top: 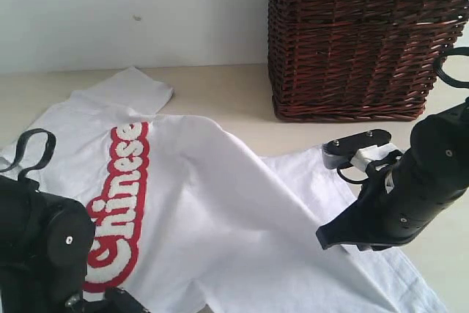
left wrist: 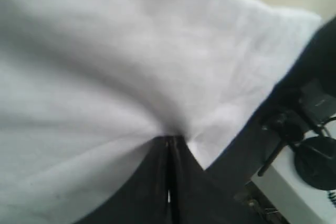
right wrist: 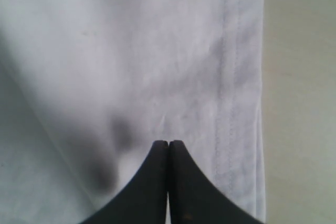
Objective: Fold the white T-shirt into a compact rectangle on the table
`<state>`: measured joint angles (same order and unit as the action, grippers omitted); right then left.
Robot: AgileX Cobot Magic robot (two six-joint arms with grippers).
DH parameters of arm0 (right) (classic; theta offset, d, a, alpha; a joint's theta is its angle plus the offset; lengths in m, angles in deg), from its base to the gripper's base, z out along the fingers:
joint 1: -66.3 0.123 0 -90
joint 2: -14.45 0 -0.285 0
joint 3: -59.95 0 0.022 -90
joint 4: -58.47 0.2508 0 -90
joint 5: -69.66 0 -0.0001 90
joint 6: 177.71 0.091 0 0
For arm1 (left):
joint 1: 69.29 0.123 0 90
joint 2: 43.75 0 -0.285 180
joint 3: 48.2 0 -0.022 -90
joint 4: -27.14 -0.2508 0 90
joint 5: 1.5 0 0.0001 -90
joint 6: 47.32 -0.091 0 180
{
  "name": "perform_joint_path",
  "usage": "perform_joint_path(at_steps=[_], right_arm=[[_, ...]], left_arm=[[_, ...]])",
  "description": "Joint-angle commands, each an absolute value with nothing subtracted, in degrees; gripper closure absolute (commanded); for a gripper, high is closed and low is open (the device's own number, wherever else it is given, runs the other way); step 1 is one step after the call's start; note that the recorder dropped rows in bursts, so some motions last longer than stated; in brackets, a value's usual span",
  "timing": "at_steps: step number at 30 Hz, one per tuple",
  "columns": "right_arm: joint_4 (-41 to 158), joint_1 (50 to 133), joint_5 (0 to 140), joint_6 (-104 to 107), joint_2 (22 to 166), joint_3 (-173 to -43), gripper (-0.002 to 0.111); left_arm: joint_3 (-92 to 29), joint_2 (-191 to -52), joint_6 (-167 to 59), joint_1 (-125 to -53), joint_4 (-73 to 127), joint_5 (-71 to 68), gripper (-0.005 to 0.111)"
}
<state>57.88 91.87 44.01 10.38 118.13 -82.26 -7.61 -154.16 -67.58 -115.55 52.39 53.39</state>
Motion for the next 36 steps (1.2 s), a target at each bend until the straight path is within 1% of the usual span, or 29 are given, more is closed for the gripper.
perform_joint_path(at_steps=[1, 6, 10, 12, 15, 16, 20, 23, 25, 30, 36], right_arm=[[57.79, 91.62, 44.37, 9.88, 118.20, -82.62, 0.108], [57.79, 91.62, 44.14, 9.88, 118.20, -82.62, 0.108], [57.51, 91.62, 44.14, 9.88, 118.20, -82.62, 0.108], [57.51, 91.62, 44.14, 9.88, 118.20, -82.62, 0.108], [57.51, 91.62, 44.14, 9.88, 118.20, -82.62, 0.108], [57.51, 91.62, 44.14, 9.88, 118.20, -82.62, 0.108], [57.50, 91.62, 45.55, 9.88, 118.73, -81.93, 0.108], [57.50, 91.62, 47.80, 9.88, 120.60, -80.68, 0.108], [56.84, 91.62, 48.35, 9.88, 122.37, -80.44, 0.108], [56.08, 91.62, 48.36, 9.88, 126.10, -80.35, 0.108], [54.28, 91.62, 50.40, 11.00, 124.40, -76.70, 0.108]], left_arm=[[-7.22, -154.80, -76.06, -117.34, 62.55, 48.66, 0.107], [-7.67, -152.95, -71.73, -117.21, 57.52, 48.81, 0.107], [-10.29, -145.18, -65.82, -116.85, 49.45, 48.05, 0.107], [-11.43, -141.26, -59.19, -114.49, 41.77, 45.31, 0.107], [-13.38, -138.79, -53.64, -105.50, 36.10, 43.41, 0.107], [-14.13, -139.37, -53.28, -101.21, 35.99, 43.74, 0.107], [-15.10, -144.88, -51.61, -85.92, 35.99, 46.15, 0.107], [-15.10, -150.35, -51.61, -78.51, 35.99, 50.04, 0.107], [-14.82, -153.18, -51.47, -76.75, 34.30, 52.62, 0.107], [-13.63, -158.69, -47.32, -76.35, 28.82, 55.18, 0.107], [-13.55, -161.58, -40.46, -74.36, 20.85, 58.92, 0.107]])
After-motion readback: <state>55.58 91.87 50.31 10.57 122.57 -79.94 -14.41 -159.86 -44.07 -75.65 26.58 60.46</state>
